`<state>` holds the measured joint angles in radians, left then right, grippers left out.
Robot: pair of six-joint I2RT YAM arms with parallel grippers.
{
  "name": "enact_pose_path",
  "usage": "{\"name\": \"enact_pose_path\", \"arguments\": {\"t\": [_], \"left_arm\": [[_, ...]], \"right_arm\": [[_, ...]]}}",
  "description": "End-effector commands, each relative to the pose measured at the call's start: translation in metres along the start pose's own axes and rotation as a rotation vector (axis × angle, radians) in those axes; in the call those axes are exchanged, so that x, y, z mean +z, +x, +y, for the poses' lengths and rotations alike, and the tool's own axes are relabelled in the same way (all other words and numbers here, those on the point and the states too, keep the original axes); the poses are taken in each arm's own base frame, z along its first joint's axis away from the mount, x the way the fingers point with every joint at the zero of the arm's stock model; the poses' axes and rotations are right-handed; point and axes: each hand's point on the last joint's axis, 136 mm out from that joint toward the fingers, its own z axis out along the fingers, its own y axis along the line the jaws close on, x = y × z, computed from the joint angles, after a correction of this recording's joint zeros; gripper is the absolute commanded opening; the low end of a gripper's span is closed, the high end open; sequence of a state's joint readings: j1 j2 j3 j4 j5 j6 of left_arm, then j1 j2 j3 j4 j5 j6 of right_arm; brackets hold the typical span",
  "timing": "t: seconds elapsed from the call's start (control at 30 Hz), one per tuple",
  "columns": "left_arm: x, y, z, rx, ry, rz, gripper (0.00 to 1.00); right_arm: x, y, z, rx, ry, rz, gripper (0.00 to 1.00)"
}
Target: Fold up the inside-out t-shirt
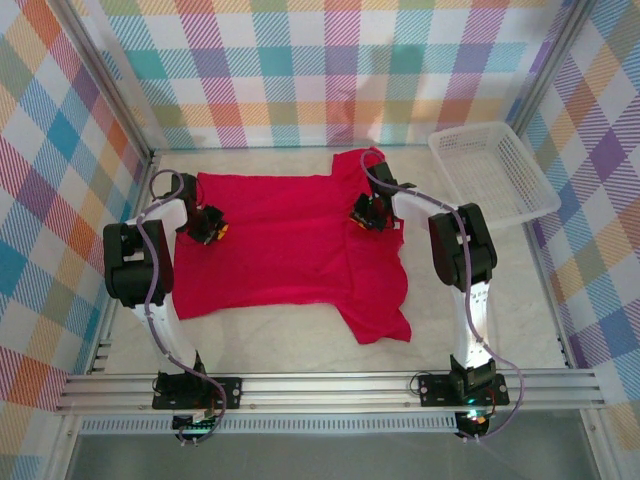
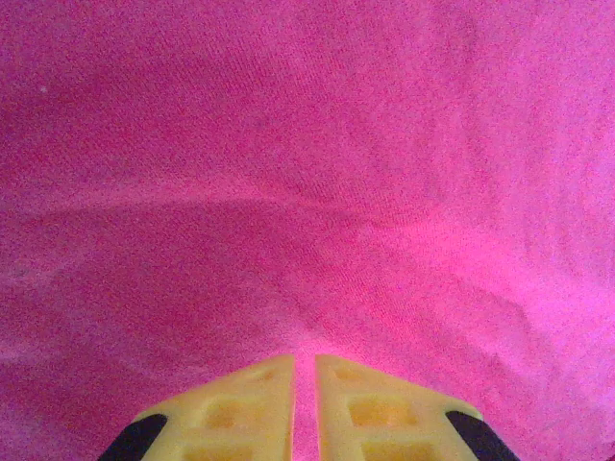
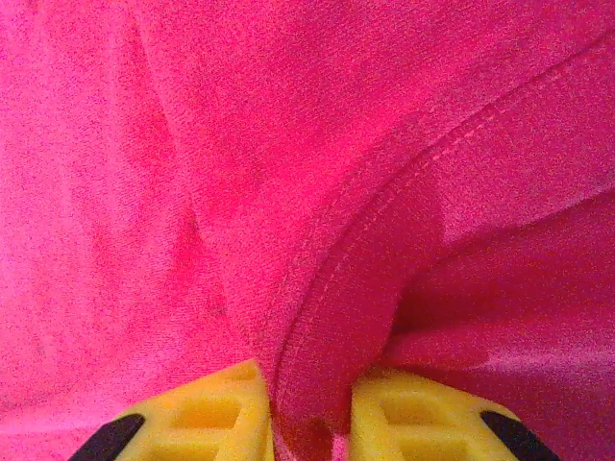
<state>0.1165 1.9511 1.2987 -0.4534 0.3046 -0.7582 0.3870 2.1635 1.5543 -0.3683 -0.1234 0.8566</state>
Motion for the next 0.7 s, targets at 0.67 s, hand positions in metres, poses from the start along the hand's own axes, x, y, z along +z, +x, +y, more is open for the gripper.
{"name": "enact_pose_path", "arguments": {"t": [0.67], "left_arm": [[0.003,-0.009,0.033,-0.036,-0.087,0.024,0.12]], "right_arm": [[-0.076,-0.026,-0.012,-0.077,0.213,-0.088,0.06]]}}
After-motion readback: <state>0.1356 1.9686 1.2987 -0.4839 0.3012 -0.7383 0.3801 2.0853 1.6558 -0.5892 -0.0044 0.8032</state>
